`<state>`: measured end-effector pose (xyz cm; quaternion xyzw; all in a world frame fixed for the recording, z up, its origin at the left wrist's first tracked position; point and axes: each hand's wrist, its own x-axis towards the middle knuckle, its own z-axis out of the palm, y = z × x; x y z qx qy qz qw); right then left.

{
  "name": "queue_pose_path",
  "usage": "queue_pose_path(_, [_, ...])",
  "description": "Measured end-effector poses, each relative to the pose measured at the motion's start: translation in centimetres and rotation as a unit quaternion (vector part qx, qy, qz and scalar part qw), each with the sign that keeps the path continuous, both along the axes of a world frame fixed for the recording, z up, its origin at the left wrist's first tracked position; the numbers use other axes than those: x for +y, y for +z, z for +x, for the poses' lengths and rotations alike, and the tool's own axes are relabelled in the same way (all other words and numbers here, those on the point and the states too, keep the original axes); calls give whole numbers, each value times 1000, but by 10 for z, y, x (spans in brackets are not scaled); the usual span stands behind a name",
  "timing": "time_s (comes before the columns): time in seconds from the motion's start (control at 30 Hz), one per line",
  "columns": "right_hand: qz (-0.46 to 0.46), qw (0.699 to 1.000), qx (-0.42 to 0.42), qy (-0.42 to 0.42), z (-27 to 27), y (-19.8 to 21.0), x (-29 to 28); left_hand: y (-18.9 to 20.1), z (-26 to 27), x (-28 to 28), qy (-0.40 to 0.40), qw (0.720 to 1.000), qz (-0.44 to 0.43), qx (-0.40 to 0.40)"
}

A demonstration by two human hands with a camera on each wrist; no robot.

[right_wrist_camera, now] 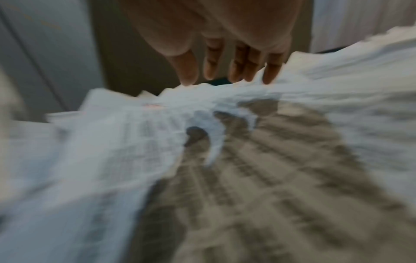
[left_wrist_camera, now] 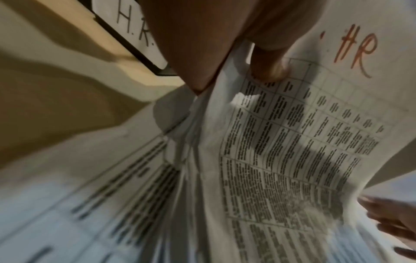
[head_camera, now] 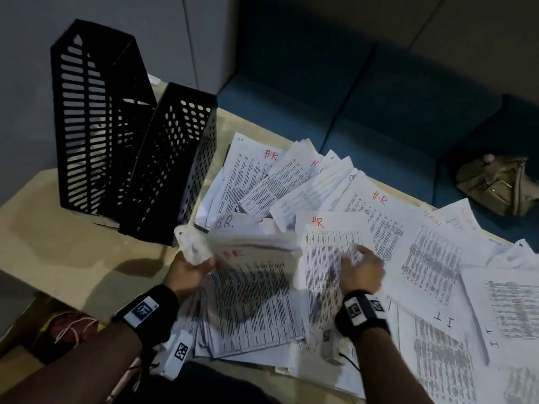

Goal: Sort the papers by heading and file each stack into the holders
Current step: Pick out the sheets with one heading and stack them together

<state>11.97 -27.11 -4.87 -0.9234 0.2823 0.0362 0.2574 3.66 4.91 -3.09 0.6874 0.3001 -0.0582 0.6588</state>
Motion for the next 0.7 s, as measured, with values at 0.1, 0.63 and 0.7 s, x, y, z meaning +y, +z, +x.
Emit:
queue_pose_path(0.1, [-39, 989, 143, -2, -5, 2, -29, -7, -10, 5, 7, 1000, -24, 11])
queue_pose_path(0.63, [207, 969, -124, 59, 8, 57, -47, -21, 6, 12, -46, 998, -33, 41])
queue_pose_path(0.7, [224, 954, -199, 22, 17, 78, -49, -20, 12, 13, -63, 996, 1, 56])
